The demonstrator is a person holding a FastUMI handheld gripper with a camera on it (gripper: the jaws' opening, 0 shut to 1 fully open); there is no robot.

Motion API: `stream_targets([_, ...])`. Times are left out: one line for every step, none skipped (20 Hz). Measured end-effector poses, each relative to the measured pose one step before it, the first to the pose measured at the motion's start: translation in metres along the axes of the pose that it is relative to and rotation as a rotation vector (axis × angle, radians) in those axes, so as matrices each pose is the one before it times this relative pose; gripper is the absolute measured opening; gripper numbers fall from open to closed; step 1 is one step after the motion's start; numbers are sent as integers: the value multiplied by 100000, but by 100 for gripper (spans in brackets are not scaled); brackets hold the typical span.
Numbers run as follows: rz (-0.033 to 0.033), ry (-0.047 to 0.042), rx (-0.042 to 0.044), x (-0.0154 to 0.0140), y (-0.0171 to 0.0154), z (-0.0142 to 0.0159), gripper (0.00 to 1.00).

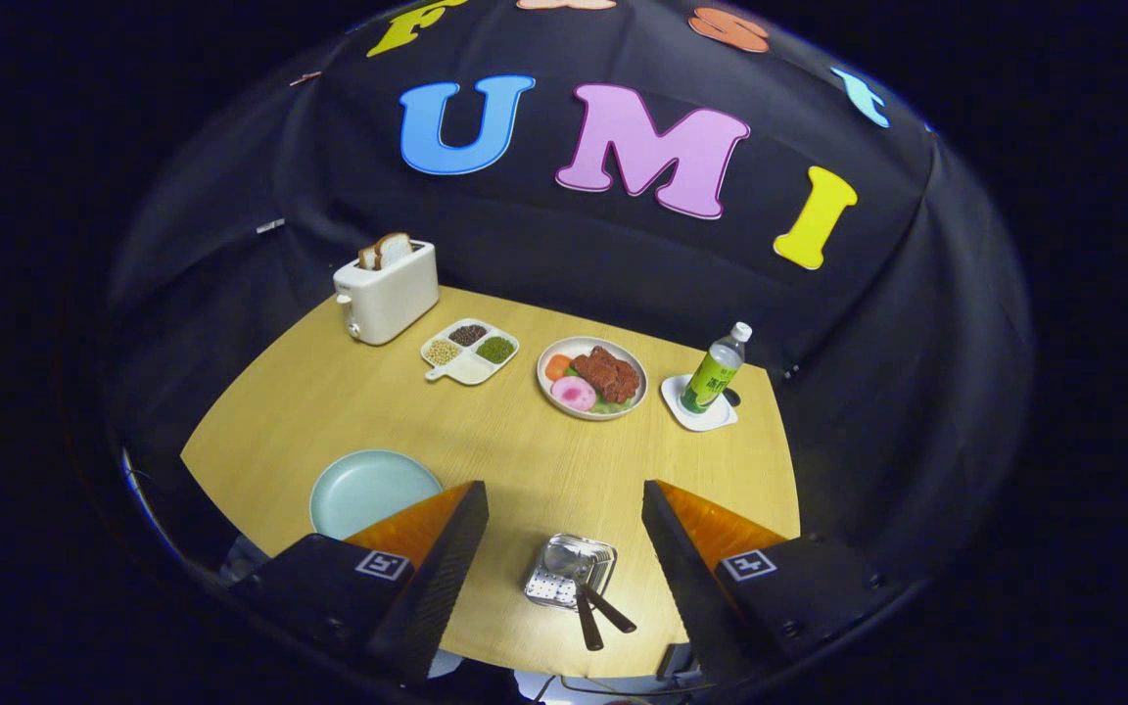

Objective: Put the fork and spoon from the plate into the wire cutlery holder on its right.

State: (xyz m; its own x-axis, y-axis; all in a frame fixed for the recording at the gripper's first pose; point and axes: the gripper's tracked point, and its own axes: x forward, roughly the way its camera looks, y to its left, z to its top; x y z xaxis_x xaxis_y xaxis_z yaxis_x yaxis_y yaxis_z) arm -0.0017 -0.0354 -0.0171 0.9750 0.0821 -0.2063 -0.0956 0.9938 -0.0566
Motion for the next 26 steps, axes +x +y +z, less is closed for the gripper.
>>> stream_targets([1474, -2692, 550, 10, 349, 215, 99])
stream_targets([1870, -2287, 518, 125, 437, 287, 99])
stream_targets([1180, -2690, -62, 252, 127, 230, 99])
stream_targets([259, -2060, -815, 159, -150, 85, 99])
stream_targets([373, -1263, -820, 180, -177, -3, 99])
stream_targets([718, -1634, 205, 112, -17, 25, 98])
stream_targets([1173, -1023, 663, -64, 295, -16, 99])
stream_targets([949, -1704, 416, 34, 109, 203, 99])
stream_targets([309, -1177, -617, -68, -258, 9, 98])
stream_targets([251, -756, -1138, -2, -153, -15, 99])
stream_targets([386, -985, -696, -140, -61, -89, 99])
stream_targets([511, -620, -420, -34, -135, -88, 99])
stream_targets([106, -455, 40, -38, -335, -148, 99])
stream_targets([-94, -271, 633, -21, -450, -233, 99])
stream_targets([-185, -234, 927, -71, -292, -171, 99])
stream_targets([-339, -469, 1321, 26, -399, -80, 98])
stream_targets([-115, -244, 1076, 9, -255, -52, 98])
stream_targets([-130, 191, 853, 111, -239, -105, 99])
stream_targets([-342, 476, 521, 113, -363, -251, 98])
stream_targets([-78, 43, 243, -54, -190, -90, 99])
stream_targets([-182, -630, -6, 13, -114, 105, 98])
stream_targets([204, -86, -113, -70, 5, -34, 98])
stream_targets([500, 5, -387, -167, 92, -145, 98])
stream_targets([314, -31, -764, -165, 62, -39, 98])
stream_targets([364, -371, -1019, -166, 92, 54, 98])
stream_targets([40, -310, -1115, -137, -44, 65, 99])
